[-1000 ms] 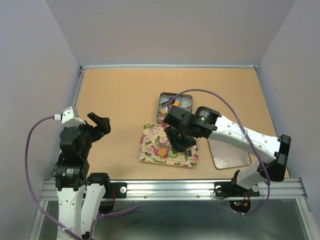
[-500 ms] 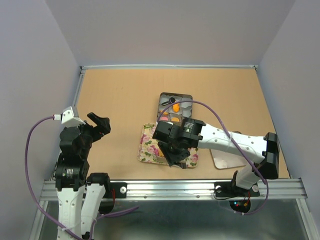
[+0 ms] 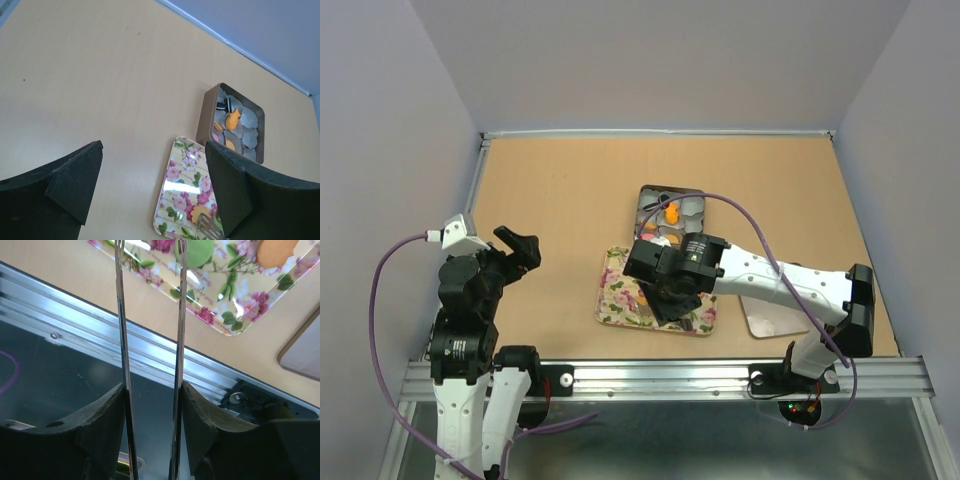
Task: Pack the cookies
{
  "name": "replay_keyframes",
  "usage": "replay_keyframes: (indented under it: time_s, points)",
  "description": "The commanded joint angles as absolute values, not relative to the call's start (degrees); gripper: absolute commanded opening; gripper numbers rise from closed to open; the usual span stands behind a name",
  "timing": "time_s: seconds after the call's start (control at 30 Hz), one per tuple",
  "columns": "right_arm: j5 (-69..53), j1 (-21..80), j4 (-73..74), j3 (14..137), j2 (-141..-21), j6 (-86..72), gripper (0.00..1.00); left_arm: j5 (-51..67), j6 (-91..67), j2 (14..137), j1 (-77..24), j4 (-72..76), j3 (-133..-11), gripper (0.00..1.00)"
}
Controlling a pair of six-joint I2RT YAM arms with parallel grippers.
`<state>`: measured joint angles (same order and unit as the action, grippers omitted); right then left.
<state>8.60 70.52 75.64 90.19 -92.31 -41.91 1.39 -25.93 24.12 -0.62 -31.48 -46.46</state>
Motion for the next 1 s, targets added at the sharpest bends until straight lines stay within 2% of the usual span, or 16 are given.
replay_keyframes:
  time_s: [0.0, 0.8, 0.97]
  points:
    - [13.8, 70.6, 77.0, 96.4, -91.0, -44.0, 0.51, 1.8, -24.9, 24.0, -0.4, -28.7, -46.1, 0.95]
    - [7.7, 70.6, 74.4, 93.3, -95.7, -41.0, 0.51, 1.8, -24.8, 24.2, -0.4, -28.7, -46.0, 0.95]
    - [7.5, 70.6, 73.7, 91.0, -95.4, -40.7, 0.47, 1.7, -24.9, 24.3, -0.4, -28.7, -46.1, 0.95]
